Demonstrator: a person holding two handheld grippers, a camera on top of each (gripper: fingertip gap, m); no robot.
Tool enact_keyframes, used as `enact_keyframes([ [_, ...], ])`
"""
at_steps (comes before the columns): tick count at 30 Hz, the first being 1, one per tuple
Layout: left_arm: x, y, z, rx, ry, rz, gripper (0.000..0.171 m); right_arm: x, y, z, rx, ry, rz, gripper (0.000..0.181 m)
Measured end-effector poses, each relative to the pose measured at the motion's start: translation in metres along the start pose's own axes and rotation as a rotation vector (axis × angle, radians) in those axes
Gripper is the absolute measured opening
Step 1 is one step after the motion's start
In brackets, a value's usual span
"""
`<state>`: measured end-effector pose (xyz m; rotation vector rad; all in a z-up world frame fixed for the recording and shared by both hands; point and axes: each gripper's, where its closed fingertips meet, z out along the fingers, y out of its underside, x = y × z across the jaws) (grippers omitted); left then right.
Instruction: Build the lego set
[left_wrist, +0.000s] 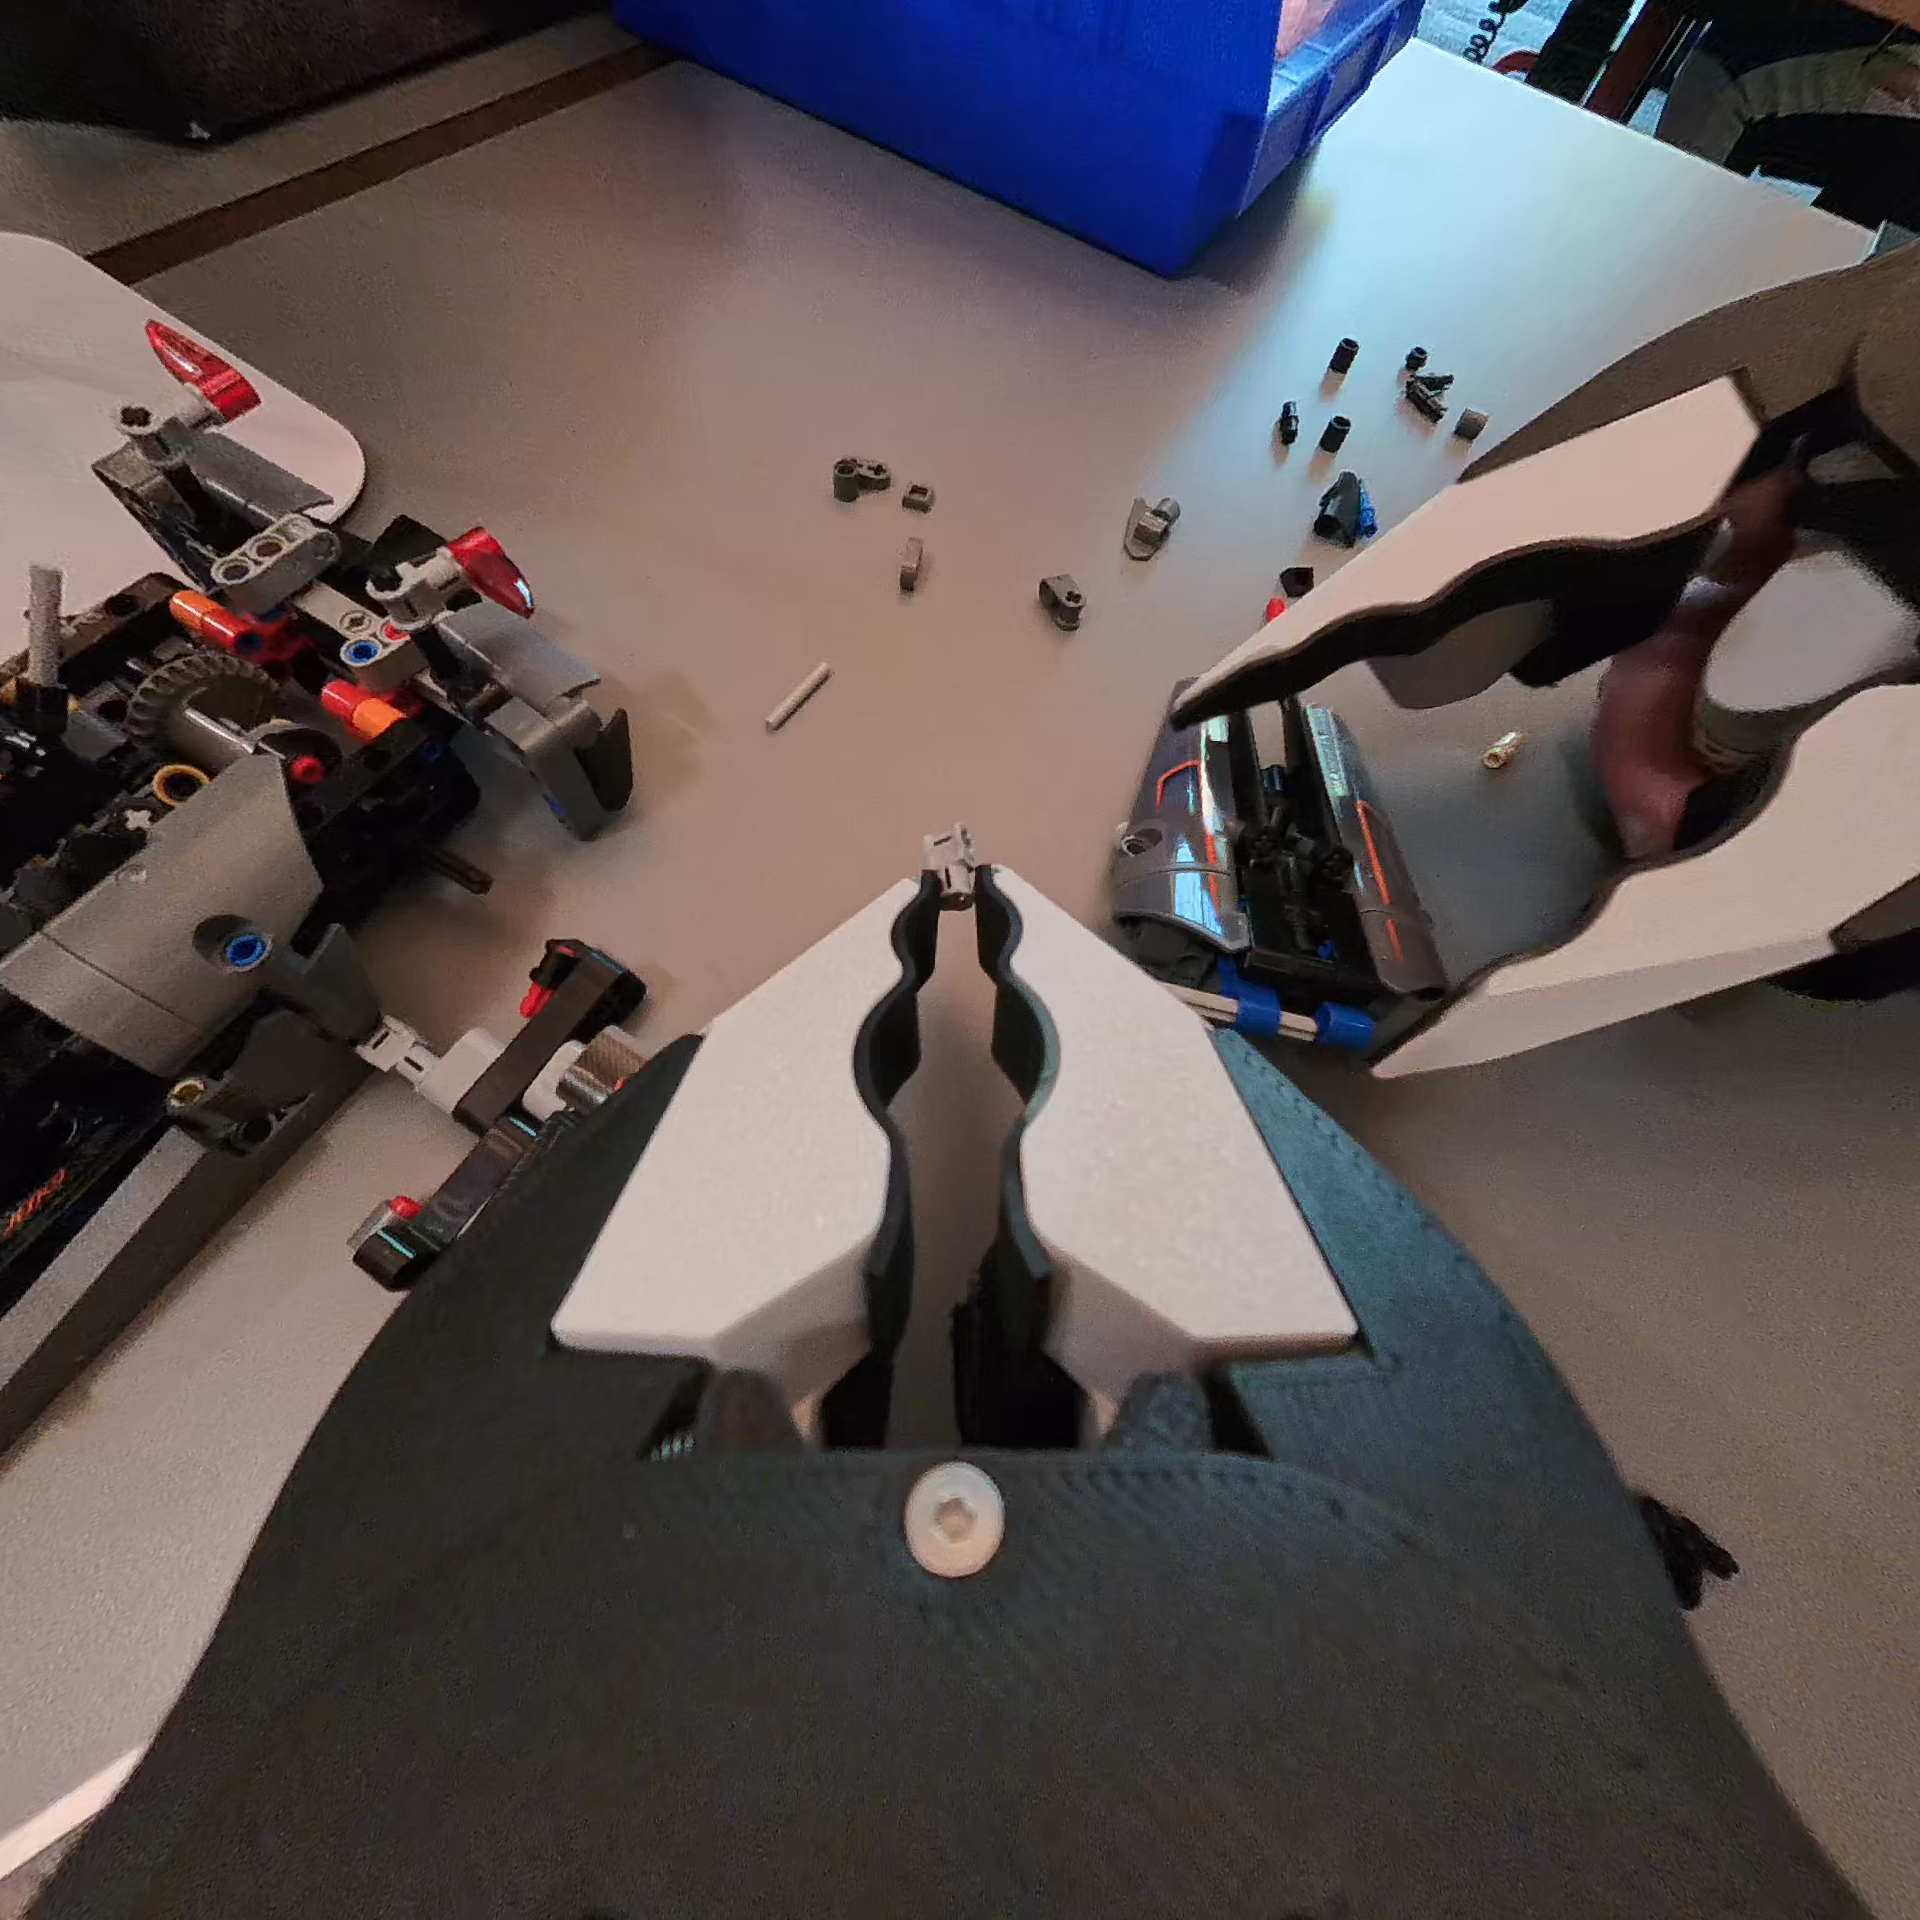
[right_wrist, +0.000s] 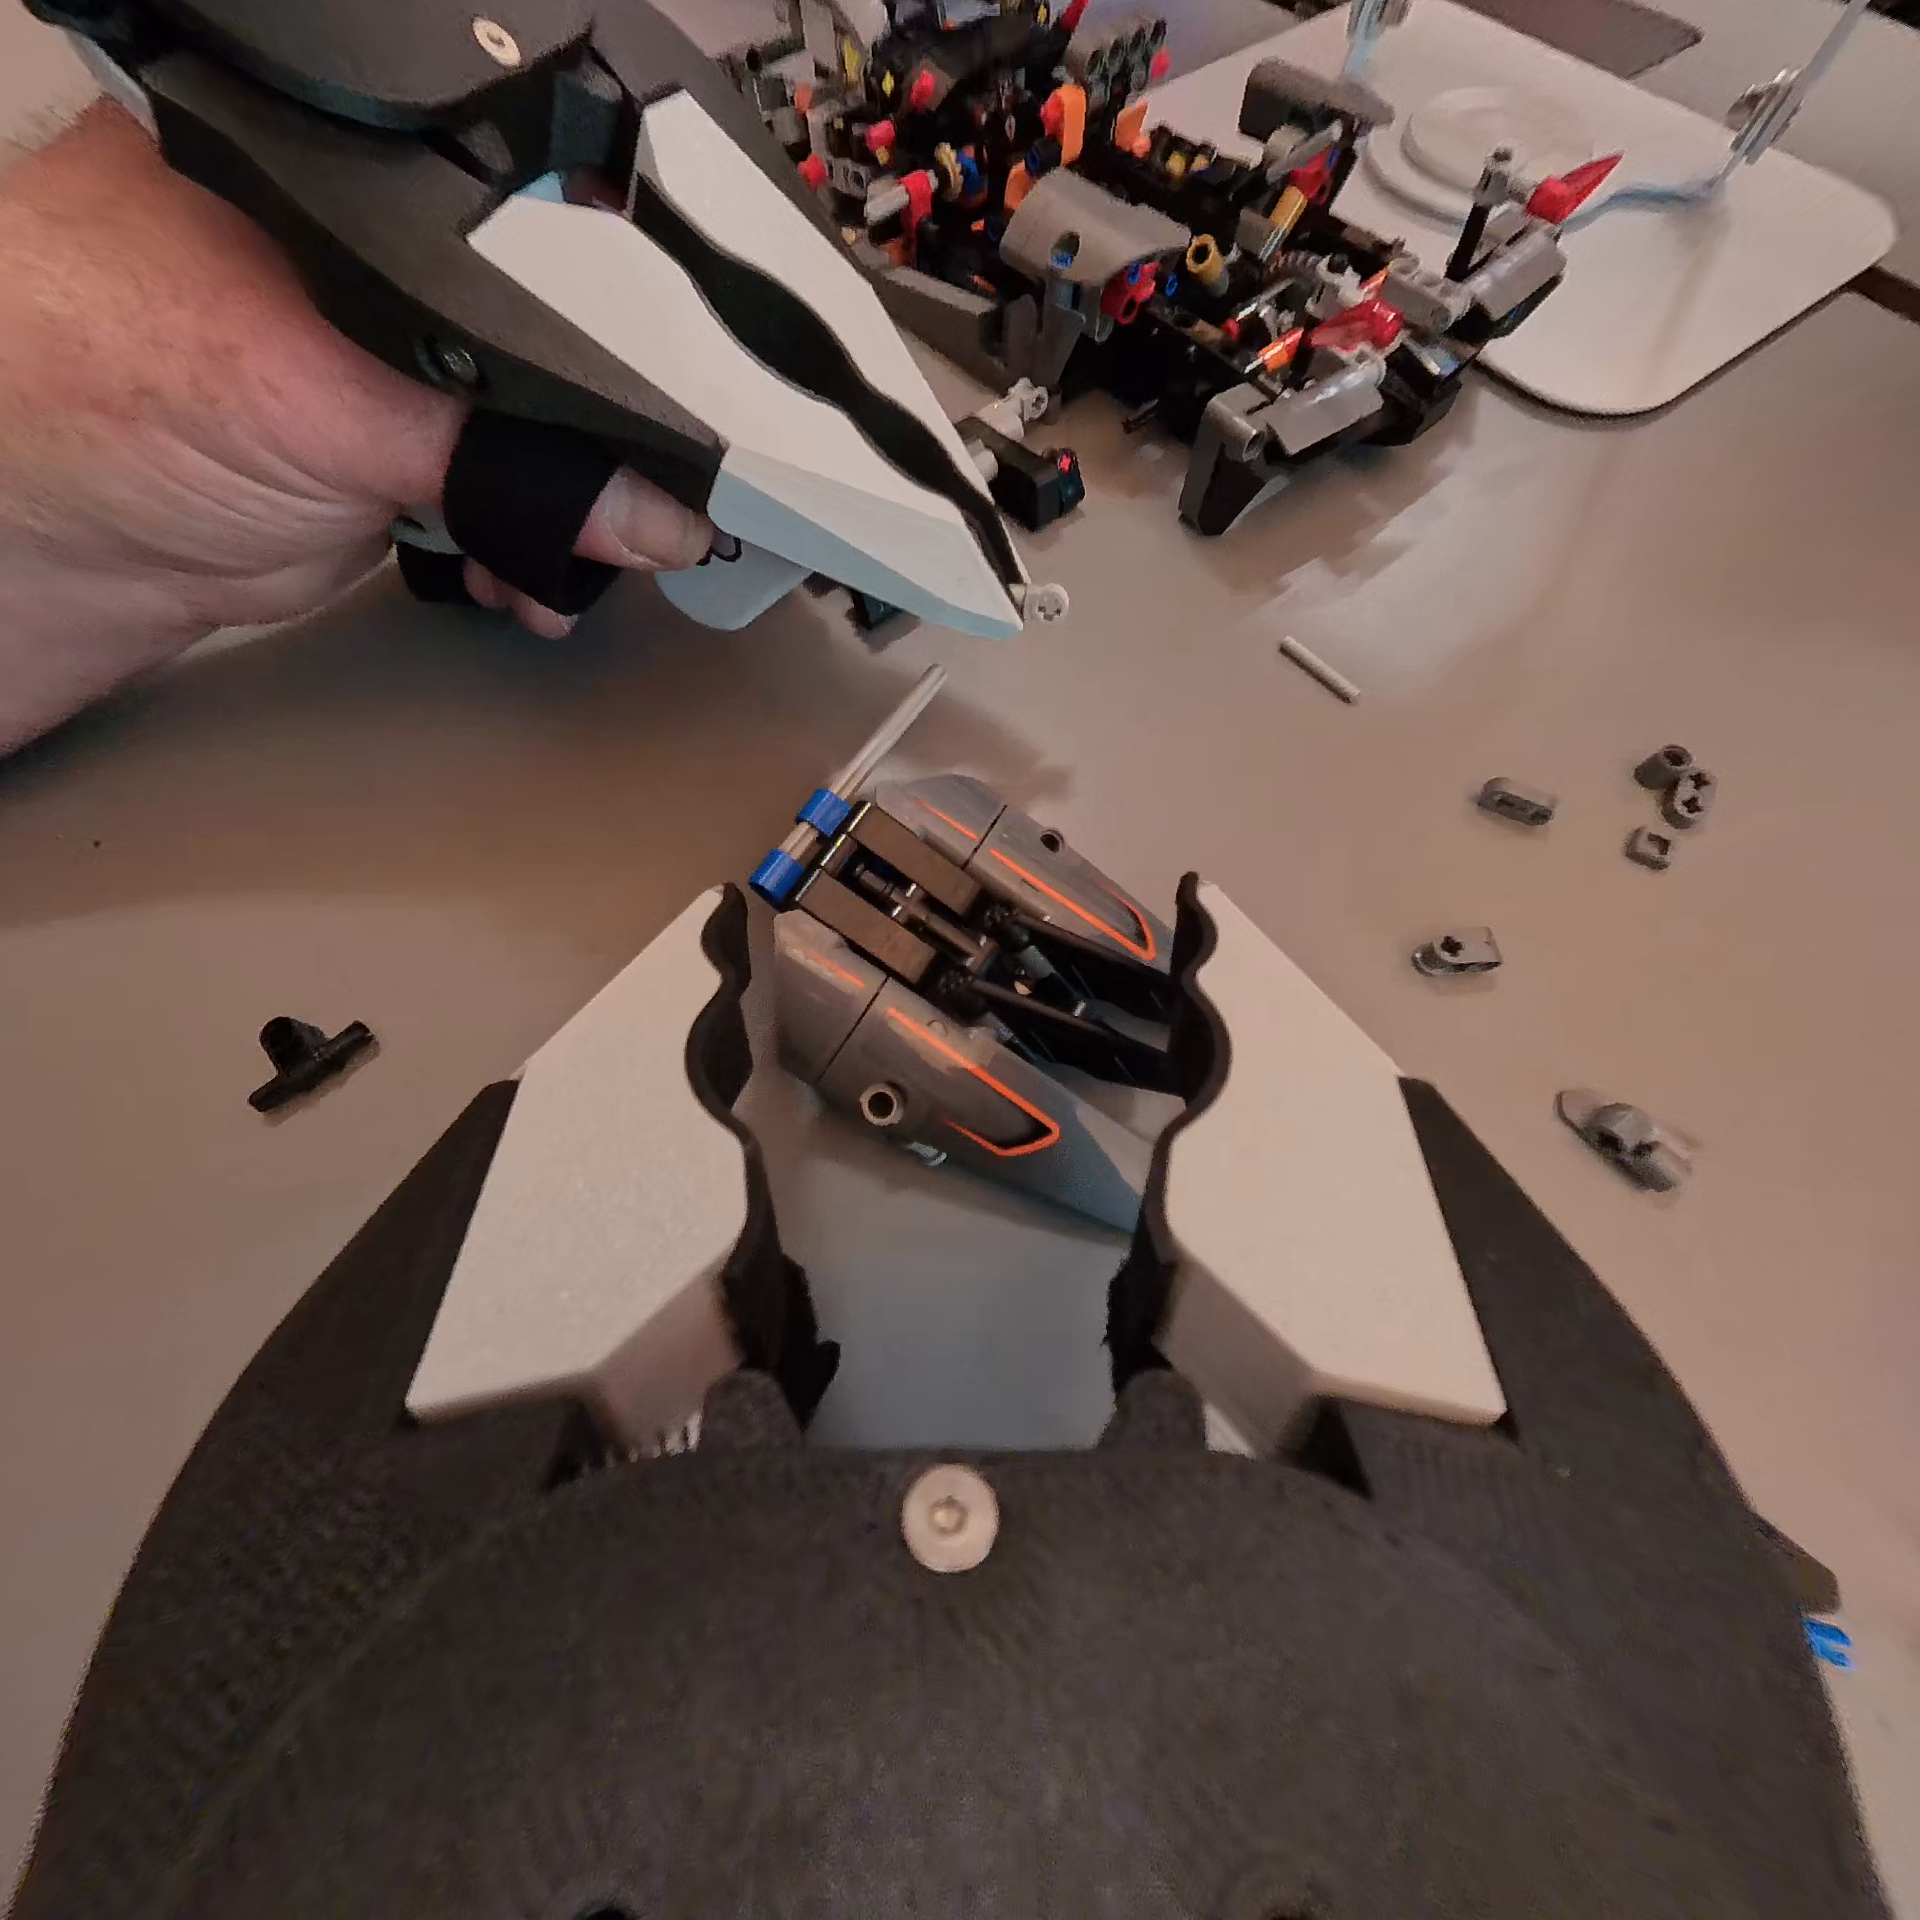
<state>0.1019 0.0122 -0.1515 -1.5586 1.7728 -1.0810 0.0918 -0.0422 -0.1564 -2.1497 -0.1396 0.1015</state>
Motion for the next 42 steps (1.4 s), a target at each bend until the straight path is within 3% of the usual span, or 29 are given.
enact_keyframes([
  [7, -0.001, -0.001, -0.001, 0.010, 0.006, -0.014, 0.005, 0.015, -0.016, -0.024, 0.165, -0.014, 0.092, 0.077],
  [17, 0.000, 0.000, 0.001, -0.006, -0.021, 0.020, 0.005, 0.048, -0.017, -0.046, 0.261, 0.060, 0.238, 0.071],
  [24, -0.002, 0.001, 0.003, -0.015, -0.060, 0.052, 0.005, 0.029, -0.016, -0.038, 0.213, 0.030, 0.135, 0.076],
  [42, -0.005, -0.004, -0.002, 0.022, -0.118, 0.085, 0.005, 0.036, -0.014, -0.039, 0.217, 0.034, 0.193, 0.073],
])
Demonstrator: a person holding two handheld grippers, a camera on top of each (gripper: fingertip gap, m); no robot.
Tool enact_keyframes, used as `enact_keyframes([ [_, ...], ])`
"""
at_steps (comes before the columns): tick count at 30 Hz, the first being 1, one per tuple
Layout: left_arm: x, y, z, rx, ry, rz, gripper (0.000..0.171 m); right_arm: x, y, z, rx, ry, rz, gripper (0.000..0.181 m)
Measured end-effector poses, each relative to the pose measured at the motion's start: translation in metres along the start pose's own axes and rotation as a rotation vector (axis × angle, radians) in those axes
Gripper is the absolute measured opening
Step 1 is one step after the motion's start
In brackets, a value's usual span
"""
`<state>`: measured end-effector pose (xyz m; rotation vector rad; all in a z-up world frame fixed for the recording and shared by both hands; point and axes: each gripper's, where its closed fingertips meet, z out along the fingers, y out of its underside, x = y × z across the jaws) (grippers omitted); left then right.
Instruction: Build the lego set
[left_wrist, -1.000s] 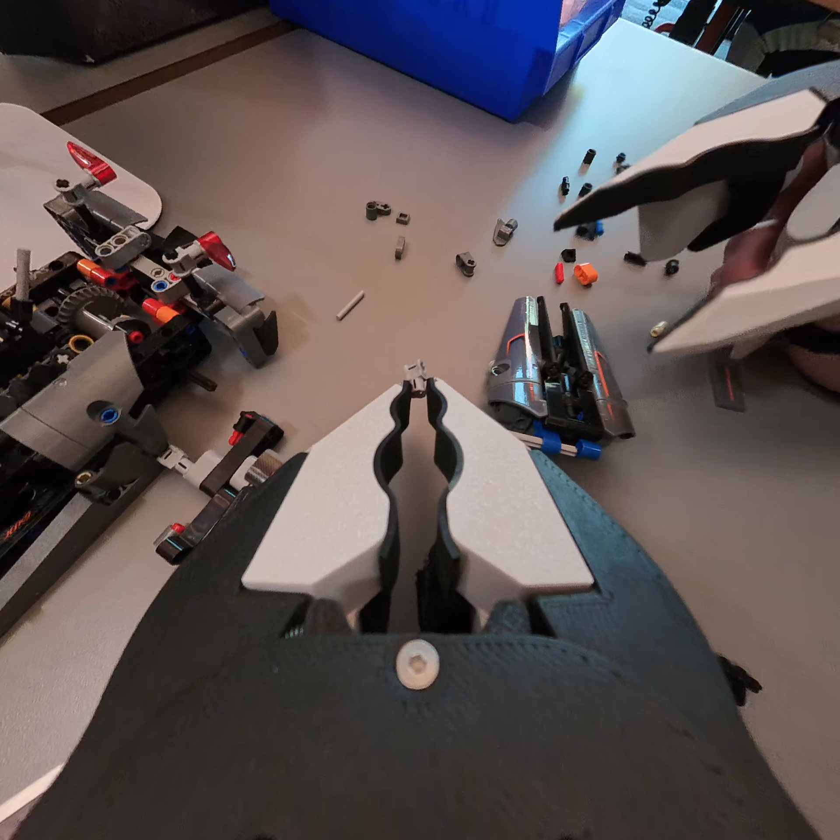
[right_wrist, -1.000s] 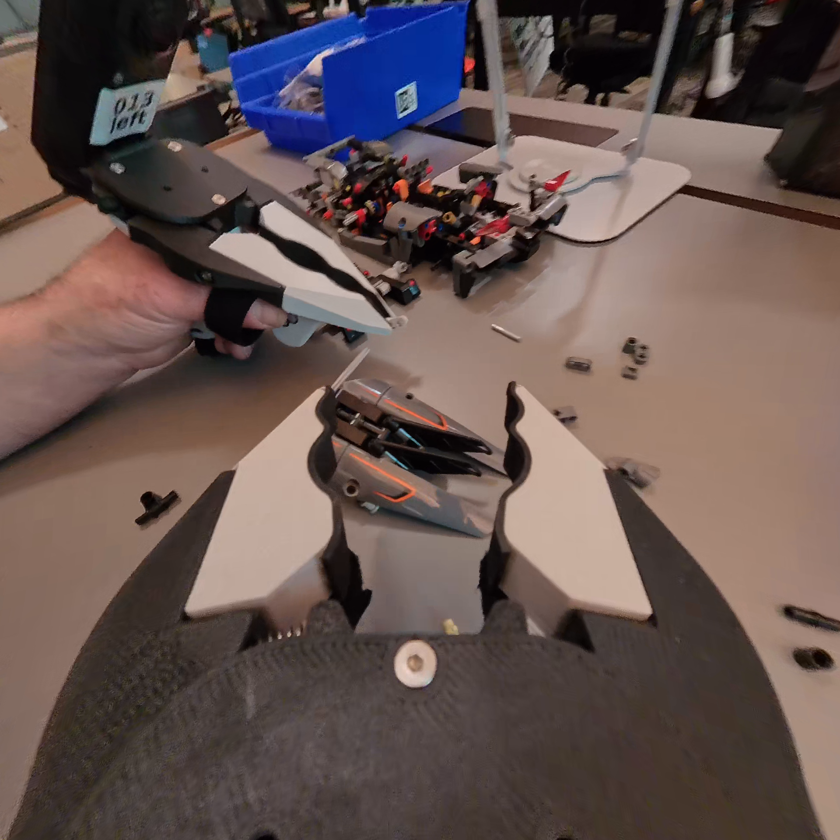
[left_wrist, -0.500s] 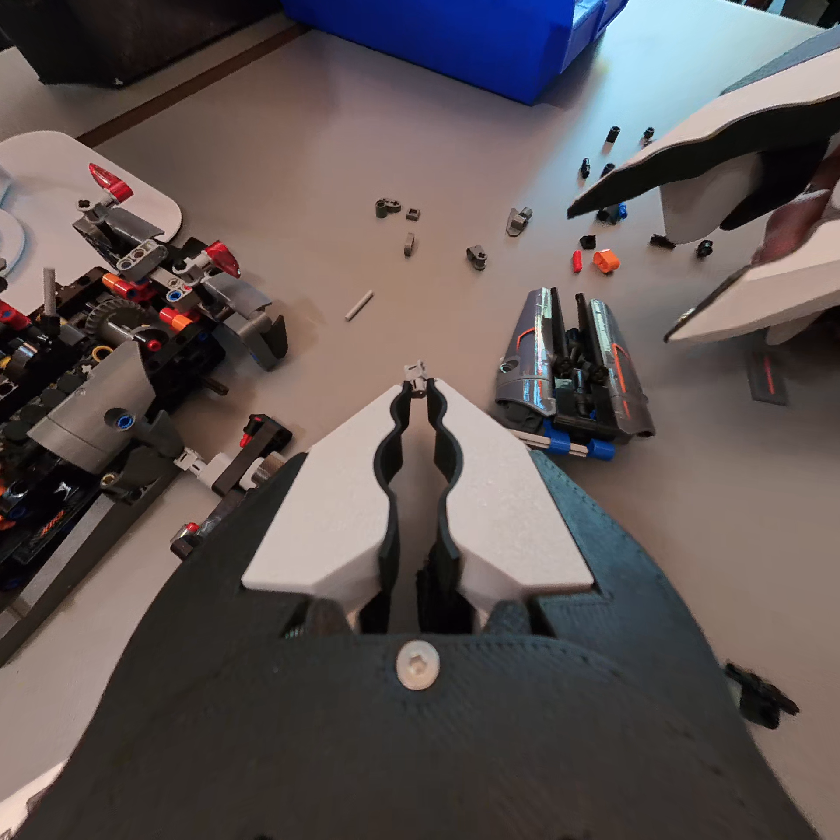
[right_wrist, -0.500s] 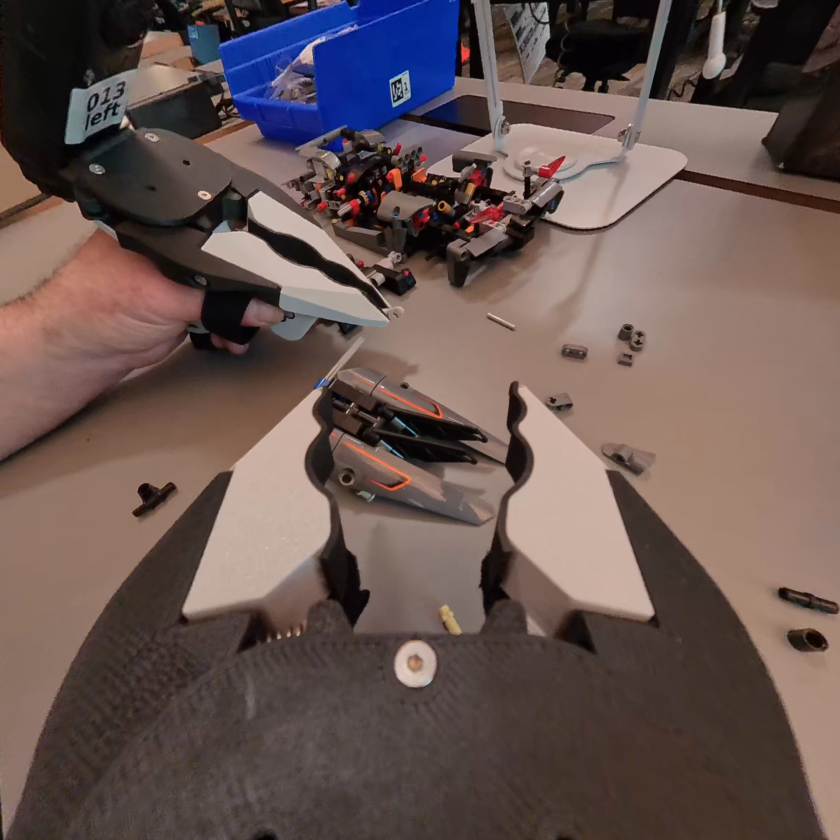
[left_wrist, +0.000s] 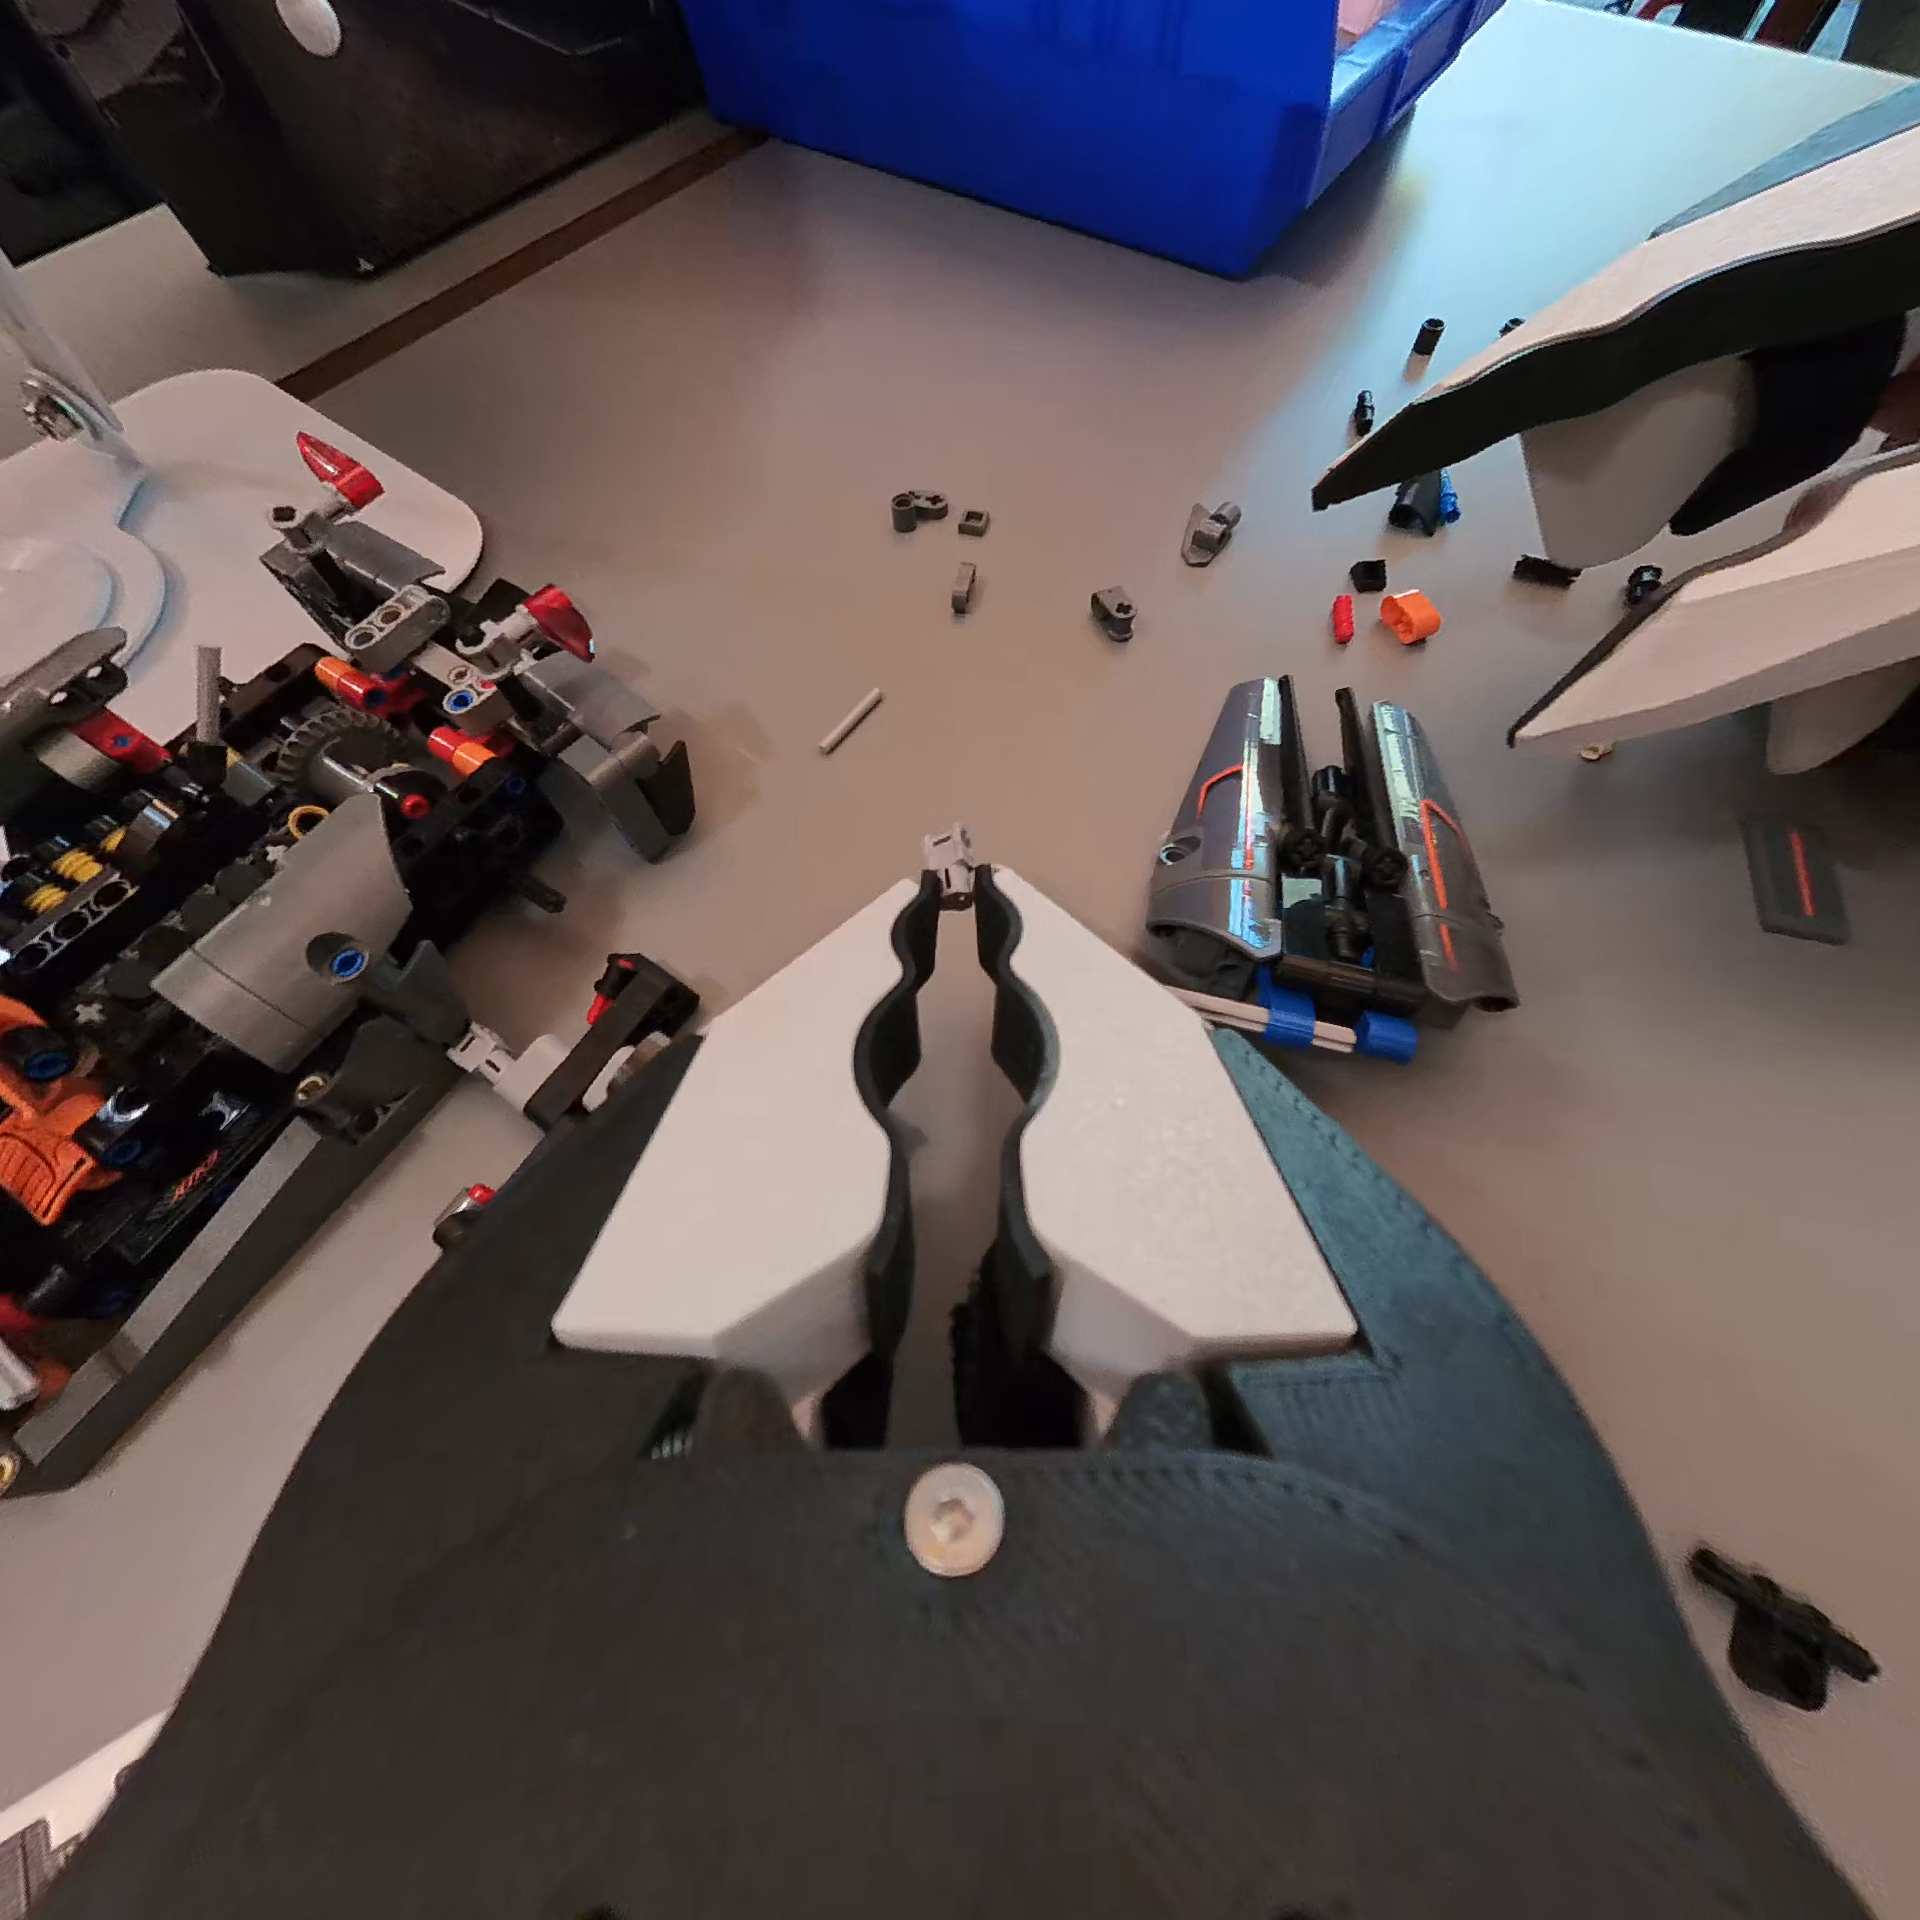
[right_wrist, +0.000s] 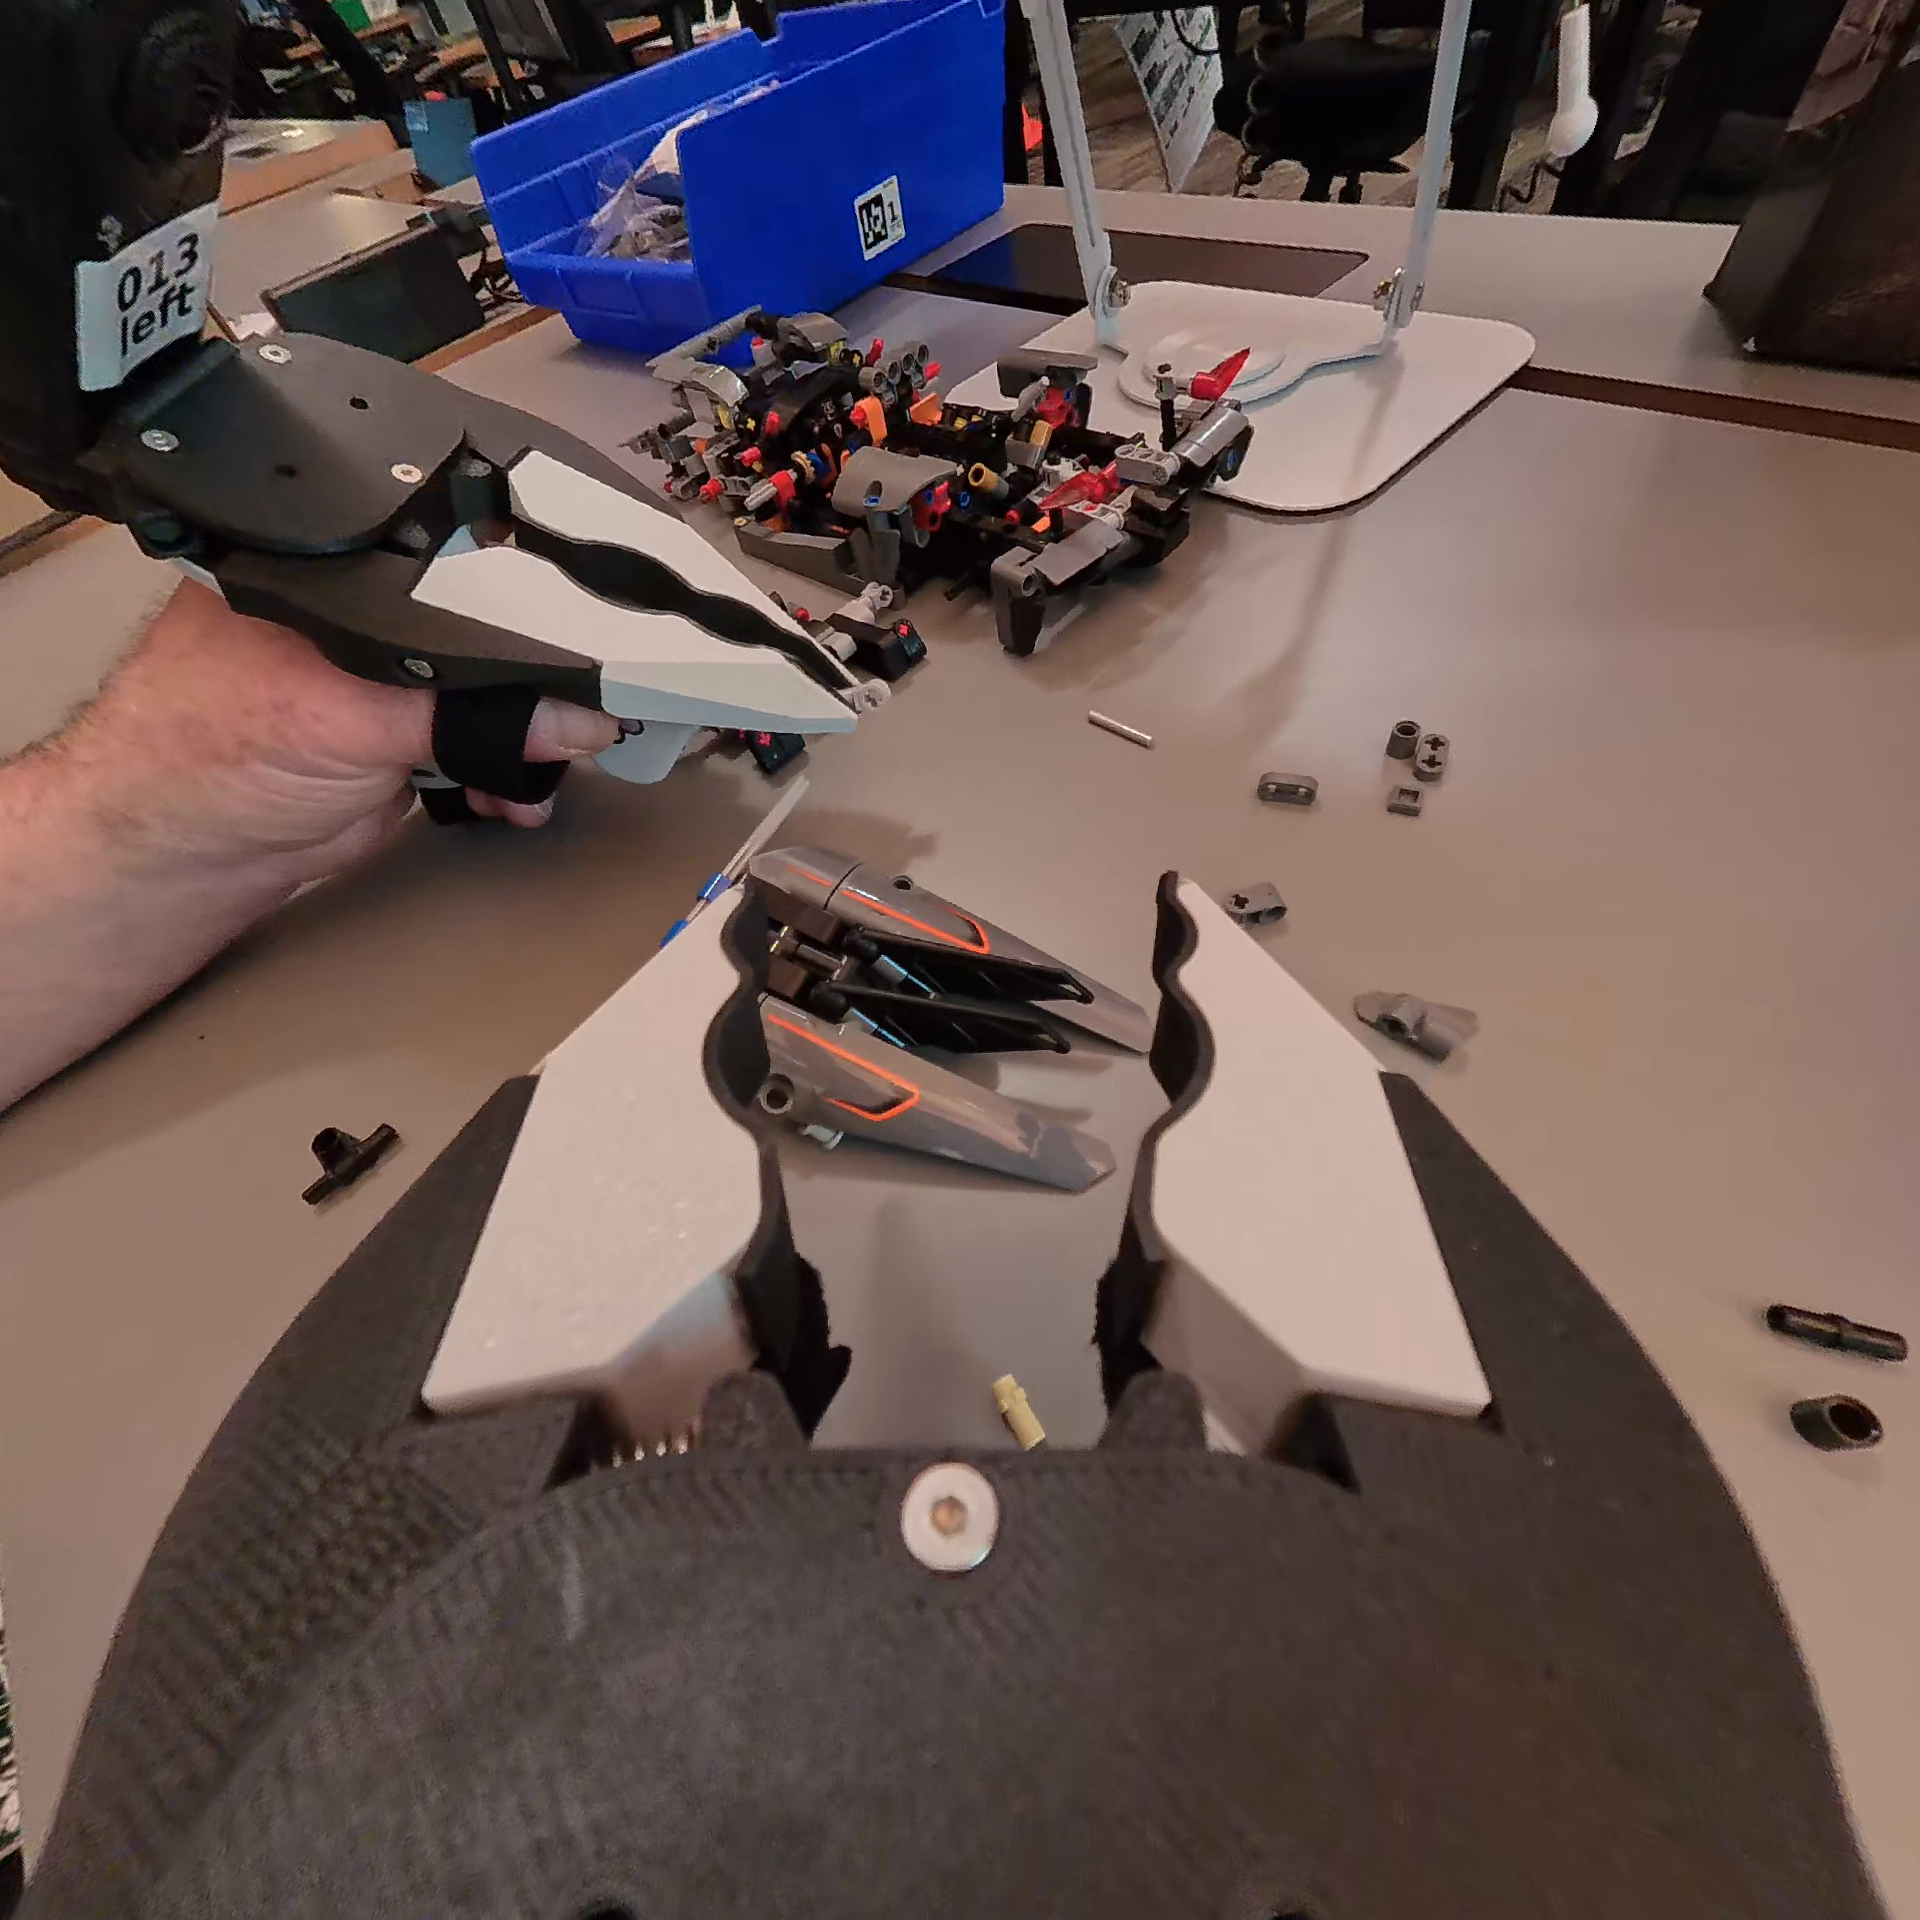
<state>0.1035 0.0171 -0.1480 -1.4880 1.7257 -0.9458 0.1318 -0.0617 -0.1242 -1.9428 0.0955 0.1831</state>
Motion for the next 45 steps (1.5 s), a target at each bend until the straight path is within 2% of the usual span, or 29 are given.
enact_keyframes([
  [45, -0.004, 0.002, -0.005, 0.008, -0.035, 0.019, 0.005, -0.045, -0.013, 0.008, 0.042, -0.108, -0.158, 0.072],
])
